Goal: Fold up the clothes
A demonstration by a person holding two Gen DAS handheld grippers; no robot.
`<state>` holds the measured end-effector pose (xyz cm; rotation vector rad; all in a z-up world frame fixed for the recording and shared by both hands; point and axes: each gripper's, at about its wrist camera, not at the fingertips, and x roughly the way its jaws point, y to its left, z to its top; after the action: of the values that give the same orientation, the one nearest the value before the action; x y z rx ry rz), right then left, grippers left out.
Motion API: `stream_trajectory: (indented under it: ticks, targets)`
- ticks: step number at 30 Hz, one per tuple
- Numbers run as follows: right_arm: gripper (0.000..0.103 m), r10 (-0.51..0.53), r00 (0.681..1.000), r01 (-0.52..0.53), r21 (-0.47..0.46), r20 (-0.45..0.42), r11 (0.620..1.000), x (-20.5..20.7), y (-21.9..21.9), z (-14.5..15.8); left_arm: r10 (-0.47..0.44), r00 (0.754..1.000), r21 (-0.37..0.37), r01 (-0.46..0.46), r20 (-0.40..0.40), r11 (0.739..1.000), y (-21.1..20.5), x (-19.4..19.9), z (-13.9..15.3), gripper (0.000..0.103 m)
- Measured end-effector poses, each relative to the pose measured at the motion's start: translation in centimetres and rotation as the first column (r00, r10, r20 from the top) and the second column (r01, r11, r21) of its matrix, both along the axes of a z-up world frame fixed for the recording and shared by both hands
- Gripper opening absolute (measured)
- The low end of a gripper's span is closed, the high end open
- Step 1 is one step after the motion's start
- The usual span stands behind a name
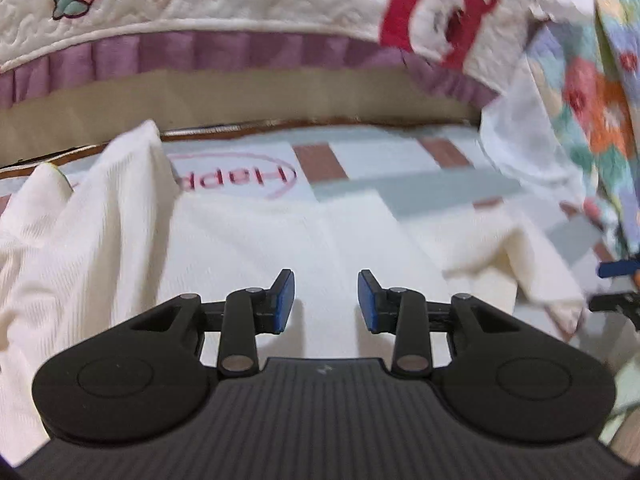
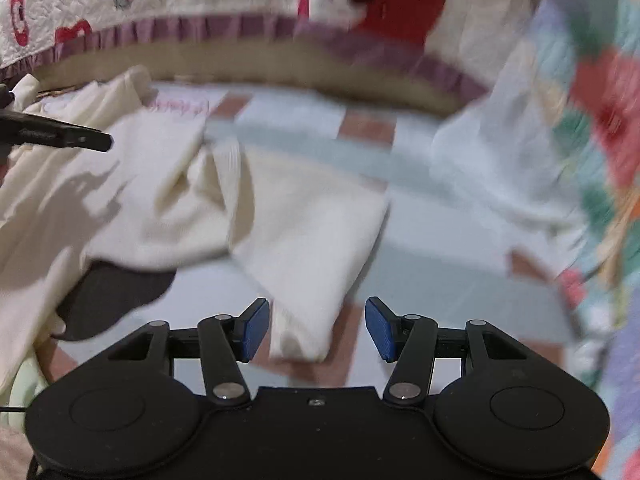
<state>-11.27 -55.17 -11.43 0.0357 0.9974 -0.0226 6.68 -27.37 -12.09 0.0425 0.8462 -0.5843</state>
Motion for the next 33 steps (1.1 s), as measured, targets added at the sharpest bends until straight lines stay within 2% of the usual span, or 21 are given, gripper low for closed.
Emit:
stream_trajectory:
  ticks: [3,4,5,8,12,14,17,20,22,26,31,33]
  targets:
    - [0.058,-0.087,0.992,0.080,0.079,0.089,0.994,-0.1,-1.9,0.4,0.013,1.000,0.005,-0.013,-0.008,1.000,0.2,-0.8,-0.4,0.034]
    - [0.022,-0.120,0.985,0.107,0.108,0.125,0.988,-0.3,-2.6,0.7,0.017,1.000,0.007,-0.017,-0.011,1.000,0.2,-1.1,-0.5,0.034]
    - [0.002,-0.154,0.975,0.133,0.138,0.160,0.982,-0.4,-3.3,1.1,0.021,1.000,0.008,-0.021,-0.014,1.000,0.3,-1.3,-0.7,0.034]
    - [0.002,-0.258,0.931,0.200,0.232,0.258,0.952,-0.8,-5.3,2.0,0.027,0.999,0.012,-0.026,-0.018,1.000,0.4,-2.2,-1.0,0.032]
    - [0.002,-0.349,0.860,0.284,0.218,0.373,0.933,-2.9,-8.7,8.8,-0.022,1.000,0.001,0.022,-0.019,1.000,-0.3,-3.0,-1.0,0.033]
    - [0.002,-0.335,0.862,0.315,0.115,0.382,0.942,-3.2,-9.9,11.8,-0.046,0.999,0.010,0.046,-0.024,0.999,-1.1,-3.5,-1.3,0.033]
    - [0.002,-0.295,0.900,0.320,-0.028,0.321,0.947,-2.2,-11.7,14.4,-0.085,0.996,0.026,0.086,-0.026,0.996,-2.4,-4.2,-1.8,0.034]
    - [0.002,-0.299,0.929,0.330,-0.122,0.216,0.936,-0.6,-13.9,14.0,-0.113,0.993,0.039,0.115,-0.036,0.993,-3.3,-4.8,-2.1,0.034]
    - [0.002,-0.301,0.940,0.325,-0.152,0.159,0.933,0.1,-15.1,12.9,-0.128,0.991,0.047,0.130,-0.047,0.990,-3.8,-5.2,-2.3,0.034]
    - [0.003,-0.328,0.943,0.334,-0.208,0.061,0.919,2.1,-16.5,8.5,-0.145,0.988,0.079,0.149,-0.051,0.986,-4.6,-5.7,-2.8,0.034]
    - [0.004,-0.378,0.922,0.387,-0.229,0.084,0.893,2.9,-17.3,4.4,-0.158,0.986,0.096,0.162,-0.044,0.982,-5.1,-5.8,-3.0,0.037]
    - [0.016,-0.426,0.898,0.440,-0.219,0.111,0.871,3.2,-18.2,3.6,-0.161,0.986,0.098,0.165,-0.042,0.981,-5.4,-5.8,-3.0,0.037]
